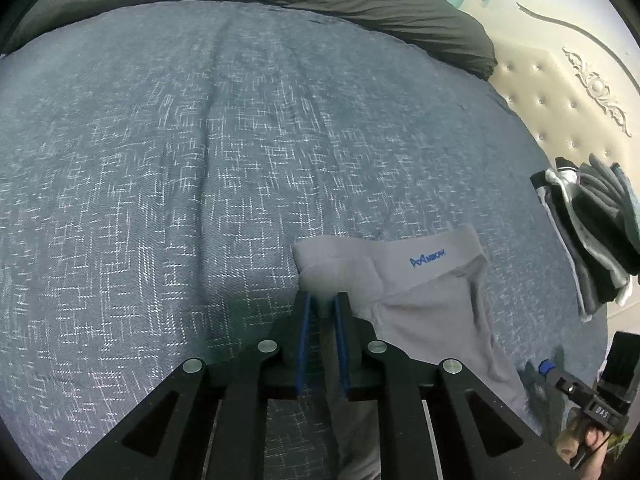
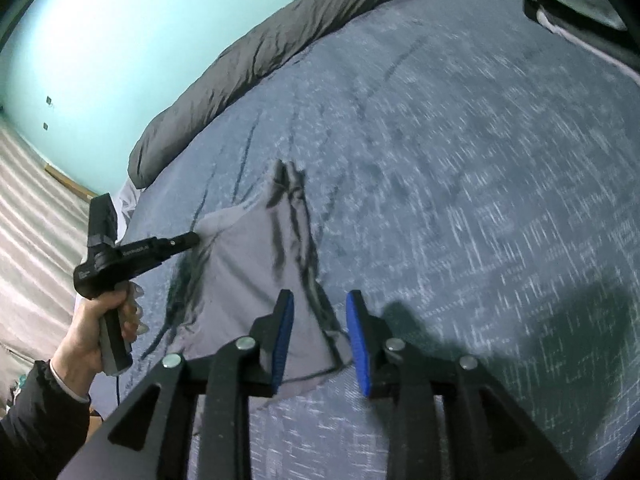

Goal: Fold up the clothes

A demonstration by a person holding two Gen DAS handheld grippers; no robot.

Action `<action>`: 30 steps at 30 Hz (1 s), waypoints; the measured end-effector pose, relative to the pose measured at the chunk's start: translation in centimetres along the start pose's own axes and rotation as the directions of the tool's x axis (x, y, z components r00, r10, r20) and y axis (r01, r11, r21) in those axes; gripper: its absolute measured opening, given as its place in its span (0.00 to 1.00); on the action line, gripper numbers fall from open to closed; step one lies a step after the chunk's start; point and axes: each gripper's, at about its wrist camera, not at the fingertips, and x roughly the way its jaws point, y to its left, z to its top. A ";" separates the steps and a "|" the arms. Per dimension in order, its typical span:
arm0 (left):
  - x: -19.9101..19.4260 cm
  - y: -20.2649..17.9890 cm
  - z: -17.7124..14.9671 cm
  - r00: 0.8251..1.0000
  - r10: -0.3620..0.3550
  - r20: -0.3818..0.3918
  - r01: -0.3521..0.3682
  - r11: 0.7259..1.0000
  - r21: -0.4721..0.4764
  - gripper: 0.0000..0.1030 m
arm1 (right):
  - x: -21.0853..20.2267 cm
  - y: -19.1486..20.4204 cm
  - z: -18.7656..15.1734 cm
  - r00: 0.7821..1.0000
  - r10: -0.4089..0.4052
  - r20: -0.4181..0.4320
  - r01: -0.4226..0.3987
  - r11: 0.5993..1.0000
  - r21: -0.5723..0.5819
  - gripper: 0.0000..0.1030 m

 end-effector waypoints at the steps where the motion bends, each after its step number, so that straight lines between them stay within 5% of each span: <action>1: -0.1 0.1 0.0 1.000 -0.006 0.002 0.006 1.000 0.000 0.12 | 0.2 0.5 0.5 1.000 0.000 -0.003 0.000 1.000 -0.016 0.36; 14: 0.8 1.0 0.0 0.996 -0.087 -0.019 0.086 0.996 -0.022 0.12 | 7.9 5.0 9.4 0.991 -0.034 -0.128 0.019 0.993 -0.118 0.37; 25: 1.3 1.8 -0.3 0.993 -0.117 -0.021 0.116 0.992 -0.047 0.12 | 12.4 5.0 11.5 0.984 -0.082 -0.159 0.056 0.985 -0.163 0.37; 27: 1.5 1.9 -0.2 0.992 -0.122 -0.021 0.121 0.991 -0.049 0.12 | 13.0 5.1 11.7 0.982 -0.098 -0.164 0.067 0.980 -0.186 0.33; 30: 1.7 2.0 -0.1 0.991 -0.130 -0.022 0.129 0.990 -0.052 0.12 | 13.8 5.2 11.9 0.978 -0.117 -0.173 0.077 0.972 -0.221 0.09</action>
